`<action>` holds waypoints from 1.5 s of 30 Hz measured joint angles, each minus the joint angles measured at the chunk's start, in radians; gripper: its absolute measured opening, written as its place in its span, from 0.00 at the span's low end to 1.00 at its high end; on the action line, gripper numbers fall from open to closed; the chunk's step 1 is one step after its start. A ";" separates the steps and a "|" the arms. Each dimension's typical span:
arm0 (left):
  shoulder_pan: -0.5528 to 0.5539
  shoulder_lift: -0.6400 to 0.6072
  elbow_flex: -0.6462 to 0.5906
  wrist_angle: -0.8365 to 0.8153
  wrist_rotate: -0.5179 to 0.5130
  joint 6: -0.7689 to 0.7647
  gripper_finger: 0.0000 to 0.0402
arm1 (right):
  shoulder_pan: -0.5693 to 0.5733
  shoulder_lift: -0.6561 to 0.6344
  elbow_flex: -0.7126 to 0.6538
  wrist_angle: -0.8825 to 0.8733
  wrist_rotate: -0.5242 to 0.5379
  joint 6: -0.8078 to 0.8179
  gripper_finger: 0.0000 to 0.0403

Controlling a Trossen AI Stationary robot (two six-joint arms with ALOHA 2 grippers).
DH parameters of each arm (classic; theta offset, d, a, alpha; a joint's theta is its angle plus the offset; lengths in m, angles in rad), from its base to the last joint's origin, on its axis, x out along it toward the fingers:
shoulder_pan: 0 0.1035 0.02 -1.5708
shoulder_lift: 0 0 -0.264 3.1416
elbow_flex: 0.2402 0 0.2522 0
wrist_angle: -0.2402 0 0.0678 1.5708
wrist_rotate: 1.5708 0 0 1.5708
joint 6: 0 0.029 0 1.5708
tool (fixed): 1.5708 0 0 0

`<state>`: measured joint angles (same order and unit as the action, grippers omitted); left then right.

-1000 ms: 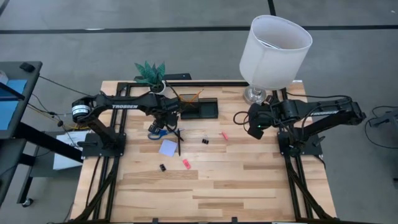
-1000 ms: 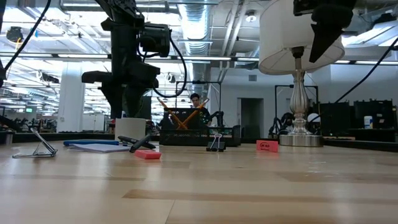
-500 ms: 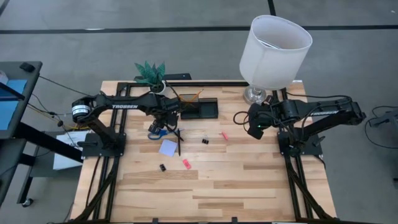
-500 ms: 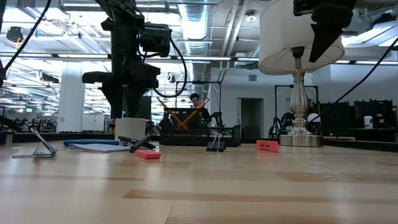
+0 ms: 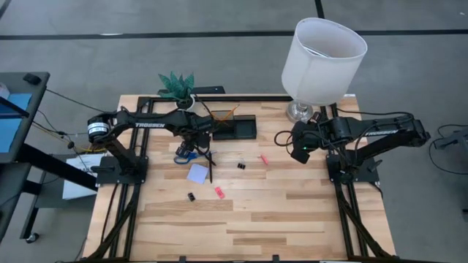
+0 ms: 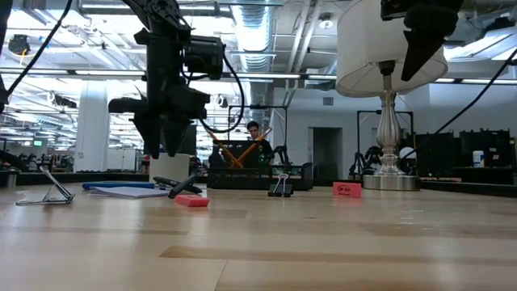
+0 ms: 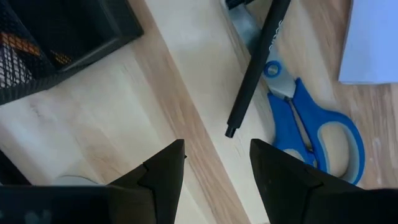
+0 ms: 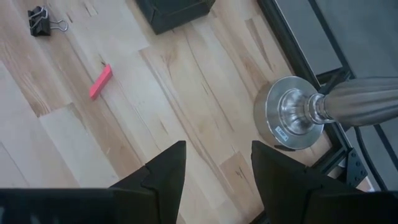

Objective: Pick and place office supplies into organizer
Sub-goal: Put the top black ball pen into the desk organizer

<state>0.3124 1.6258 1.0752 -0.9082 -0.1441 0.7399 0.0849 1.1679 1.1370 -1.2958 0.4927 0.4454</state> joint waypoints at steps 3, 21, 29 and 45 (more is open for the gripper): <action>-0.005 0.015 0.000 0.002 0.002 0.000 0.44 | 0.000 0.000 0.000 0.000 0.000 0.000 0.44; -0.015 0.064 0.000 0.006 0.036 -0.013 0.44 | 0.001 0.000 0.000 0.003 -0.017 0.000 0.44; -0.024 0.064 0.000 0.006 0.035 -0.015 0.44 | 0.001 0.000 0.000 0.003 -0.020 0.000 0.44; -0.026 0.064 0.000 0.002 0.033 -0.013 0.44 | 0.001 0.000 0.000 0.010 -0.021 0.000 0.44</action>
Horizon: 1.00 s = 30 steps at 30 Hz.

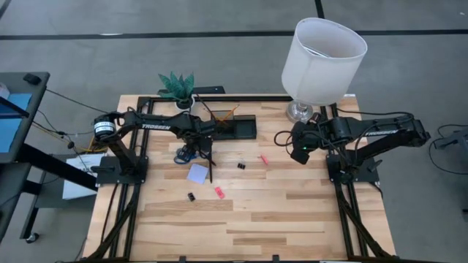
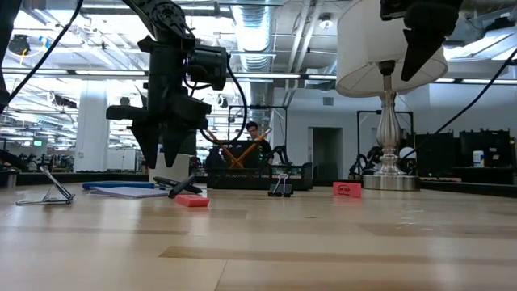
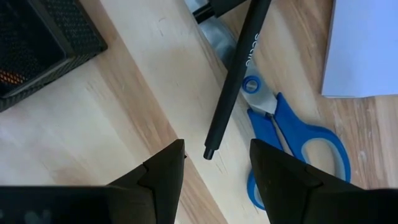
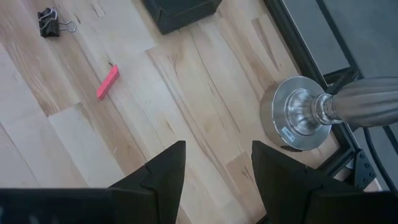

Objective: Pick and place office supplies into organizer
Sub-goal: Put the top black ball pen into the desk organizer

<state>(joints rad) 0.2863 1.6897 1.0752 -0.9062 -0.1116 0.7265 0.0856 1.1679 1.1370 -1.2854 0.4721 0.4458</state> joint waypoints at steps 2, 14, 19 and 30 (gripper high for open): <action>0.000 0.000 0.000 0.000 0.000 0.000 0.44 | 0.000 0.000 0.000 0.000 0.000 0.000 0.44; 0.000 0.034 -0.002 0.005 -0.006 0.000 0.44 | 0.000 0.000 0.000 0.001 0.000 0.000 0.44; -0.002 0.065 -0.006 0.007 -0.001 -0.001 0.44 | 0.000 0.000 0.000 0.004 -0.001 0.000 0.45; -0.005 0.066 -0.014 0.021 -0.006 0.002 0.44 | 0.000 0.000 0.000 0.008 -0.001 0.000 0.45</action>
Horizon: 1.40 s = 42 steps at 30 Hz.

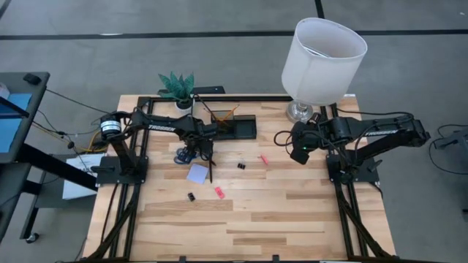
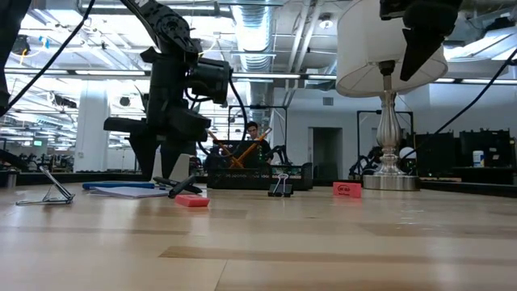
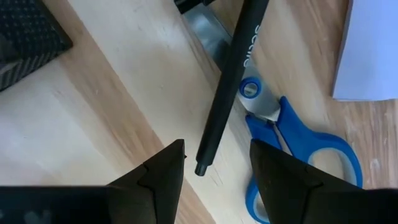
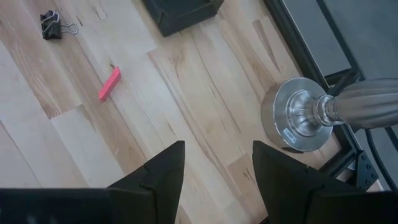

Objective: Pick and place office supplies into organizer
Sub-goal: Put the top black ball pen into the desk organizer

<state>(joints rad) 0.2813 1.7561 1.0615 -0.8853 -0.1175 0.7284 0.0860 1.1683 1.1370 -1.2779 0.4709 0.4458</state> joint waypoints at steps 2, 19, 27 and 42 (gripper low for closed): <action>0.000 0.000 0.000 0.005 -0.001 0.000 0.44 | 0.000 0.000 0.000 0.000 0.000 0.000 0.45; 0.001 0.000 0.000 0.012 -0.021 0.013 0.44 | 0.000 0.000 0.000 0.000 0.000 0.000 0.45; 0.001 0.000 0.000 0.013 -0.019 0.013 0.44 | 0.000 0.000 0.000 0.000 0.000 0.000 0.45; 0.001 0.000 -0.069 0.098 -0.023 0.037 0.44 | 0.000 0.000 0.000 0.000 0.001 0.000 0.45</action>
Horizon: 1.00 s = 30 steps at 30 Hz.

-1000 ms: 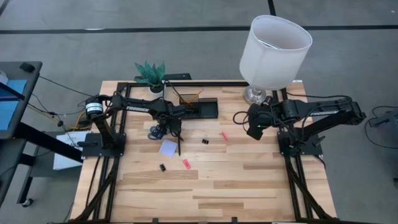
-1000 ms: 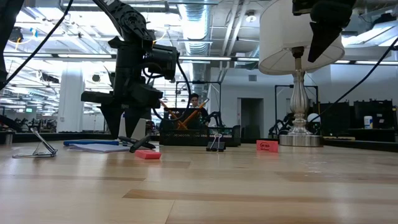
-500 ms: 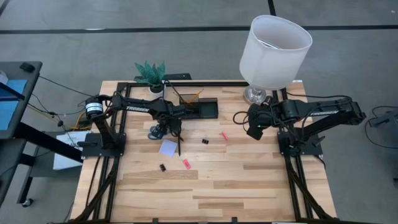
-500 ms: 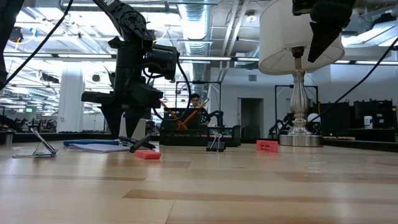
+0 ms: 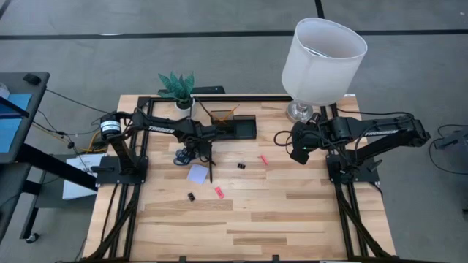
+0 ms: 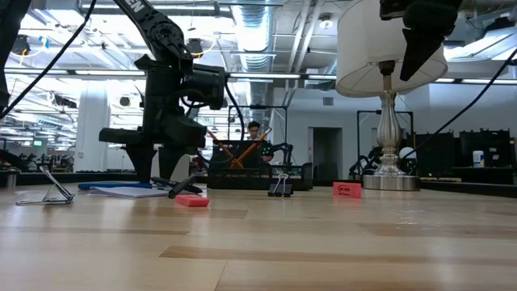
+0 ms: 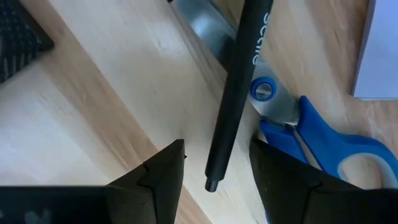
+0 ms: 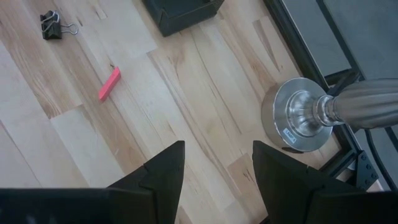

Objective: Pick and place office supplies into organizer
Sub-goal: Put the top black ball pen into the desk organizer

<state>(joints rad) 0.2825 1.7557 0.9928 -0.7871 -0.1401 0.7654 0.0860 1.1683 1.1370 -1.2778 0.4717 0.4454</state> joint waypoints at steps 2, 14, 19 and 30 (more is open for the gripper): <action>0.000 0.000 -0.001 0.013 -0.004 0.003 0.44 | 0.000 0.000 0.000 0.000 0.000 0.000 0.45; 0.000 0.000 -0.001 0.023 -0.005 0.006 0.44 | 0.000 0.000 0.000 0.000 0.000 0.000 0.45; 0.000 0.000 -0.002 0.025 -0.005 0.006 0.44 | 0.000 0.000 0.000 0.000 0.000 0.000 0.45; 0.000 0.000 -0.002 0.031 0.003 0.007 0.30 | 0.000 0.000 0.000 0.000 0.000 0.000 0.45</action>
<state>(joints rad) 0.2825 1.7557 0.9913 -0.7559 -0.1371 0.7727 0.0860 1.1683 1.1370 -1.2776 0.4717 0.4454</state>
